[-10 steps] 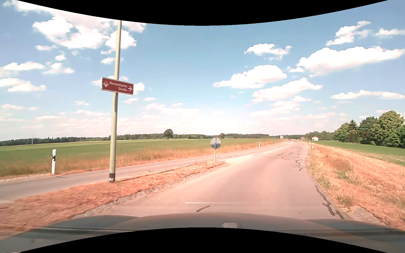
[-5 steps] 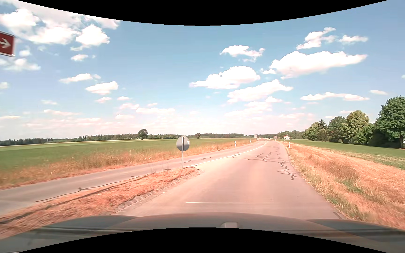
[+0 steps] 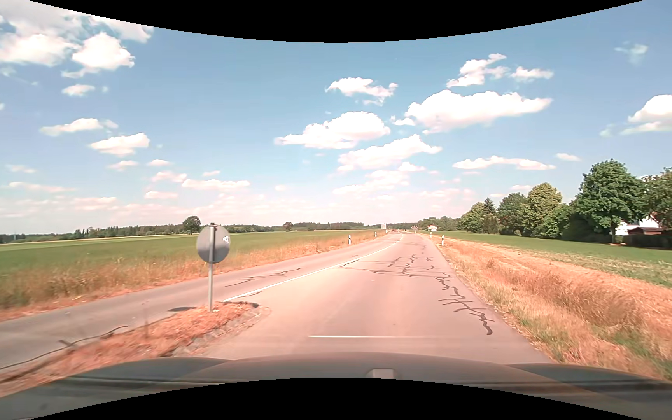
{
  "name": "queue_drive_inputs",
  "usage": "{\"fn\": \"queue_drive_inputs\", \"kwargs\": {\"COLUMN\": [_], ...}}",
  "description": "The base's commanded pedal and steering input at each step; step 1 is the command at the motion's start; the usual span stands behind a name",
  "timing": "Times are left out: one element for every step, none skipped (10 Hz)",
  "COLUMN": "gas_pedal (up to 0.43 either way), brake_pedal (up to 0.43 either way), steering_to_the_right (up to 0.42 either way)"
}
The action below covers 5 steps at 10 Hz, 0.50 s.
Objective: Follow the waypoints while adhering to traffic rules and regulations
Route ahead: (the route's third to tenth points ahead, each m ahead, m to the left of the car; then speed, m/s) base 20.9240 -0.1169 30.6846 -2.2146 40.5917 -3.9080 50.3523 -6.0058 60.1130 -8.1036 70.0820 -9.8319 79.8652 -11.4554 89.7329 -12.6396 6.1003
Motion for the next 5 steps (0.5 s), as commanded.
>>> {"fn": "queue_drive_inputs", "kwargs": {"gas_pedal": [0.169,0.169,0.177,0.177,0.197], "brake_pedal": [0.0,0.0,0.0,0.0,0.0], "steering_to_the_right": [0.159,0.155,0.149,0.141,0.122]}}
